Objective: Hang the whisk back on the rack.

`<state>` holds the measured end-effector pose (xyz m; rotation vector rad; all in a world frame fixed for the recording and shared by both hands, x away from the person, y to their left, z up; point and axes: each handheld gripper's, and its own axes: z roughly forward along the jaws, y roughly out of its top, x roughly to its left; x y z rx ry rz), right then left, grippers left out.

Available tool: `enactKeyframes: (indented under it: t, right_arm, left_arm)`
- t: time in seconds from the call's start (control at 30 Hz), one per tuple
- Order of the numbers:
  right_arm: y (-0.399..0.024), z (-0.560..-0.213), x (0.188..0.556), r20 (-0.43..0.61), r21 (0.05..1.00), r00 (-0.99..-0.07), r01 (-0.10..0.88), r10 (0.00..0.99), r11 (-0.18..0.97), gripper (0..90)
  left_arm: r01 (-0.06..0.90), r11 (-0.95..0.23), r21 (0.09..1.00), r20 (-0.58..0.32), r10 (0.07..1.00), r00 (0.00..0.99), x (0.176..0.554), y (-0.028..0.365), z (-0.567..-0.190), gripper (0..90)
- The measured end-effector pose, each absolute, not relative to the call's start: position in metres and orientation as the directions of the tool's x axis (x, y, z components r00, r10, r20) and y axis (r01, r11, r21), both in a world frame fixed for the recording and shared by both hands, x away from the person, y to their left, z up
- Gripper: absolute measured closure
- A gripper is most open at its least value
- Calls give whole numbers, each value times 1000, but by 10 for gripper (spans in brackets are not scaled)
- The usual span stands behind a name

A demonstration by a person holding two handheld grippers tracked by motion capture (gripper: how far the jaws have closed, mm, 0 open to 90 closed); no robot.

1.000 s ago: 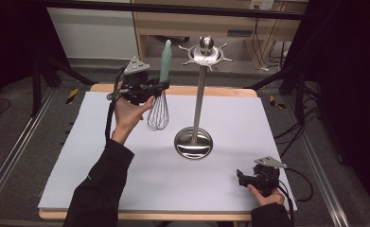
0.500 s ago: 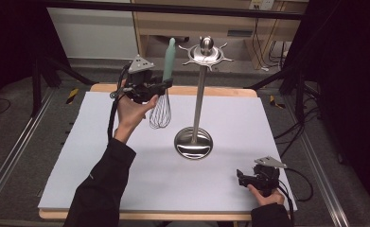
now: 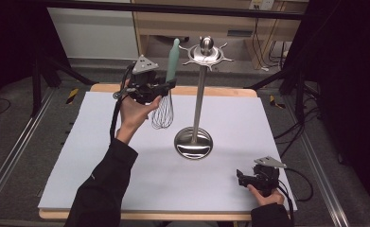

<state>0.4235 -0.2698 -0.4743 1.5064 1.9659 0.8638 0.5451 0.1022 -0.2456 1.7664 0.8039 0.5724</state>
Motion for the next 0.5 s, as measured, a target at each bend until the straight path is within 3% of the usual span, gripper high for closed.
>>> enactKeyframes:
  t: [0.5]
  right_arm:
    - [-270,-474,423,-16,748,-252,639,967,179,77]
  left_arm:
    - [232,-236,944,23,746,665,544,92,-245,689]
